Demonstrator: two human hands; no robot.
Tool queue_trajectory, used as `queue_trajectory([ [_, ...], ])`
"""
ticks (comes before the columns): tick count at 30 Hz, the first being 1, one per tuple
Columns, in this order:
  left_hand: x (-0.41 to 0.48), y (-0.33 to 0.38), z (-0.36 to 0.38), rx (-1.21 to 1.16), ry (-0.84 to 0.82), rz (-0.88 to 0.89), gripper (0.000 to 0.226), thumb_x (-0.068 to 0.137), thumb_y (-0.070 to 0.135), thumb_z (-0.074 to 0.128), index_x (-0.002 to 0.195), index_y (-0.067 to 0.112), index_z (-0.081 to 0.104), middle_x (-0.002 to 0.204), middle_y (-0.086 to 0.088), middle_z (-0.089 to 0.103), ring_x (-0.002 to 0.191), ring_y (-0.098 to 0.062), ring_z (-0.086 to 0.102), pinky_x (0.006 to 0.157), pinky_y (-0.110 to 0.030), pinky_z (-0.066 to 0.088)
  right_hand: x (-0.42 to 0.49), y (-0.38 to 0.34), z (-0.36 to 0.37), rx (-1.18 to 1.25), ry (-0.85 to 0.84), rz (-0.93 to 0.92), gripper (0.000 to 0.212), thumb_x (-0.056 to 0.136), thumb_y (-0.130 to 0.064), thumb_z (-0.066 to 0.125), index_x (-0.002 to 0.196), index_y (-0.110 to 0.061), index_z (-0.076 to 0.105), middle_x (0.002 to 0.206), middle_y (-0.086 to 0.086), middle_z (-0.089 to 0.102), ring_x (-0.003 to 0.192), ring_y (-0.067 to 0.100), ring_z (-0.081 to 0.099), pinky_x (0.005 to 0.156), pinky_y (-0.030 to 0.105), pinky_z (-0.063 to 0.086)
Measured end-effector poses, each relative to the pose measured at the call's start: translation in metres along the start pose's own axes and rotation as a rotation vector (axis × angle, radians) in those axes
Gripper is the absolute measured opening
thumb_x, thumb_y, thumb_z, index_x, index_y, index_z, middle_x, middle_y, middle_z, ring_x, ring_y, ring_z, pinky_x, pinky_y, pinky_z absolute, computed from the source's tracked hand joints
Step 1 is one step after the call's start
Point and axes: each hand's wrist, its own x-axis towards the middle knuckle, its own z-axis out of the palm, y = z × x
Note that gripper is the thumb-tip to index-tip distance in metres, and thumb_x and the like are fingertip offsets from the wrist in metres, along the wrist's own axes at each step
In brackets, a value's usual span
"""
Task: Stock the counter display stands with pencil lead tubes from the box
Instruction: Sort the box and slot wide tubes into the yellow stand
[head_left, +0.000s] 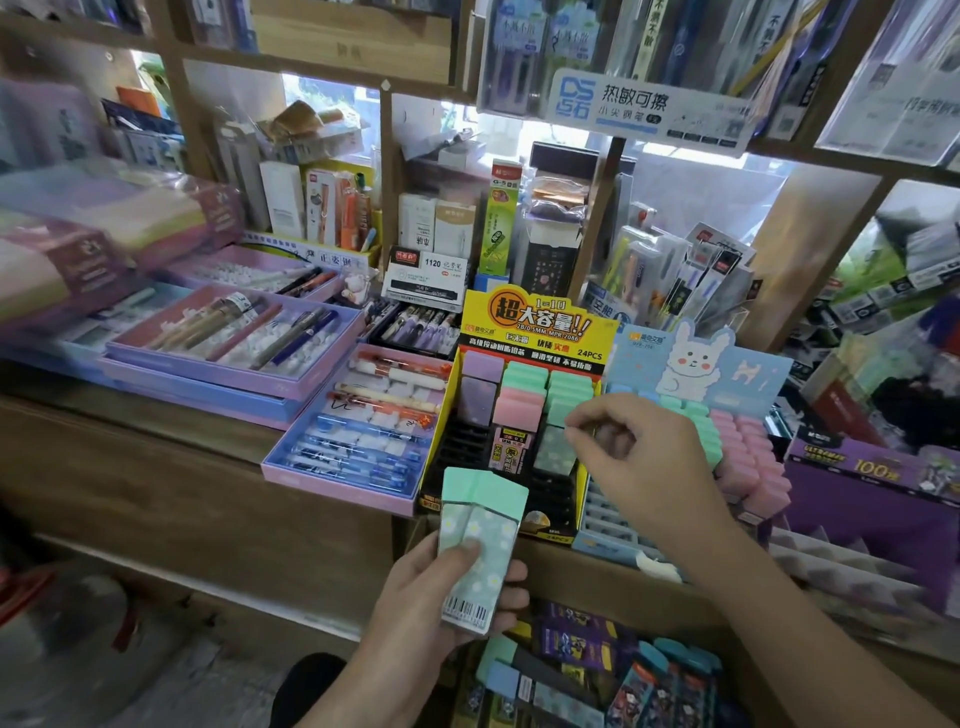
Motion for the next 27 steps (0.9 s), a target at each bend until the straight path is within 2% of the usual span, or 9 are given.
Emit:
queue_trajectory([
  [4,-0.002,0.0,0.003,0.019,-0.018,0.009,0.026,0.085,0.031,0.068,0.106,0.02,0.077,0.109,-0.026,0.073,0.094,-0.04,0.074,0.072,-0.038,0.061,-0.017,-0.008,0.007,0.187,-0.131,0.149,0.01,0.091,-0.017,0.076,0.089,-0.026,0.076,0.079,-0.007,0.072,0.071,0.014,0.067,0.068,0.027,0.058],
  [8,-0.002,0.001,0.004,0.019,-0.031,0.001,0.027,0.084,0.03,0.071,0.108,0.018,0.076,0.111,-0.027,0.073,0.098,-0.041,0.073,0.073,-0.039,0.062,-0.029,-0.011,0.012,0.298,-0.313,0.271,0.008,0.091,-0.023,0.077,0.099,-0.023,0.075,0.084,-0.006,0.076,0.07,0.01,0.072,0.067,0.024,0.059],
  [11,-0.002,0.001,0.004,0.012,-0.033,0.0,0.027,0.083,0.028,0.074,0.109,0.019,0.076,0.111,-0.028,0.072,0.099,-0.042,0.073,0.073,-0.039,0.062,-0.032,-0.011,0.013,0.329,-0.352,0.3,0.015,0.089,-0.021,0.079,0.104,-0.018,0.075,0.084,-0.002,0.078,0.07,0.014,0.073,0.064,0.022,0.058],
  [15,0.0,-0.001,0.002,-0.001,-0.019,-0.005,0.035,0.08,0.032,0.082,0.112,0.02,0.075,0.113,-0.026,0.072,0.1,-0.045,0.072,0.074,-0.042,0.061,-0.03,-0.008,0.008,0.381,-0.311,0.349,0.013,0.087,-0.017,0.082,0.098,-0.02,0.076,0.08,0.0,0.077,0.066,0.014,0.072,0.057,0.022,0.054],
  [18,0.004,-0.003,-0.001,-0.046,0.03,-0.006,0.036,0.073,0.034,0.078,0.107,0.021,0.077,0.114,-0.021,0.074,0.102,-0.041,0.072,0.078,-0.045,0.06,-0.025,-0.003,-0.001,0.407,-0.247,0.37,0.013,0.085,-0.014,0.083,0.096,-0.02,0.077,0.075,0.001,0.076,0.062,0.012,0.07,0.058,0.023,0.054],
  [27,0.007,-0.006,-0.006,-0.031,0.065,0.0,0.035,0.076,0.036,0.073,0.102,0.014,0.079,0.106,-0.026,0.074,0.096,-0.036,0.075,0.071,-0.034,0.061,-0.001,0.007,-0.021,0.394,-0.017,0.29,0.017,0.087,-0.007,0.079,0.096,-0.021,0.076,0.079,0.007,0.075,0.062,0.012,0.068,0.058,0.018,0.055],
])
